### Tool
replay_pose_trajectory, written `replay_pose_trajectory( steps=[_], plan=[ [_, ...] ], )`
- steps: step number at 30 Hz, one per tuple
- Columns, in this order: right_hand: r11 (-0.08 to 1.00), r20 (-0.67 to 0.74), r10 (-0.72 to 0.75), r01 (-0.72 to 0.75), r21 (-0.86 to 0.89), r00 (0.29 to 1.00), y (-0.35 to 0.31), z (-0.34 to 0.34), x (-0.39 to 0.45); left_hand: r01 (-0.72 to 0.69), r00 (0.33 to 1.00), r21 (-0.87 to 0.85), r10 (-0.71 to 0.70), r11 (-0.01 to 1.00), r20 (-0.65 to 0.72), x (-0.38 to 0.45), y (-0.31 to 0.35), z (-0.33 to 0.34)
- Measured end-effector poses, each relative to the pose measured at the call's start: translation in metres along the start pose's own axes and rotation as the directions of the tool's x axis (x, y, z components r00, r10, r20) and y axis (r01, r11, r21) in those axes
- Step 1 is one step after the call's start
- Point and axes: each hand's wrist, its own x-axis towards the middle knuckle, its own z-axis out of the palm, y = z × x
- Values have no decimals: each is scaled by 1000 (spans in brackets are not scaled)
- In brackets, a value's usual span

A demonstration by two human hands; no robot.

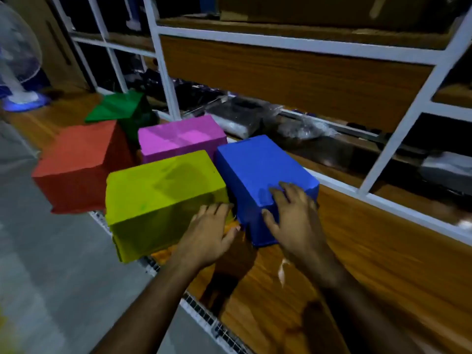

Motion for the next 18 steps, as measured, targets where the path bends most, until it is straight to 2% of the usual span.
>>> replay_pose_trajectory(
  steps=[4, 6, 10, 12, 15, 18],
  plan=[
    [988, 132, -16, 36, -153, 991, -2, 28, 21, 18, 999, -160, -11, 987, 44, 35, -17, 8],
    [979, 153, 9, 22, -200, 988, -4, 41, 25, 38, 996, -304, -11, 952, 90, 51, -23, 19],
    [975, 69, 102, -86, -206, 992, -7, 40, 23, 31, 994, -531, 29, 847, 104, 76, -26, 32],
    [972, 45, 128, -116, -203, 991, -12, 43, 19, 50, 996, -612, 5, 789, 88, 87, -23, 34],
    [958, 11, 190, -182, -221, 982, -27, 40, 6, 100, 994, -694, -40, 713, 102, 99, -24, 41],
    [945, -69, 211, -221, -239, 975, -43, 30, -13, 102, 987, -729, 25, 677, 161, 99, -22, 47]
  ],
)
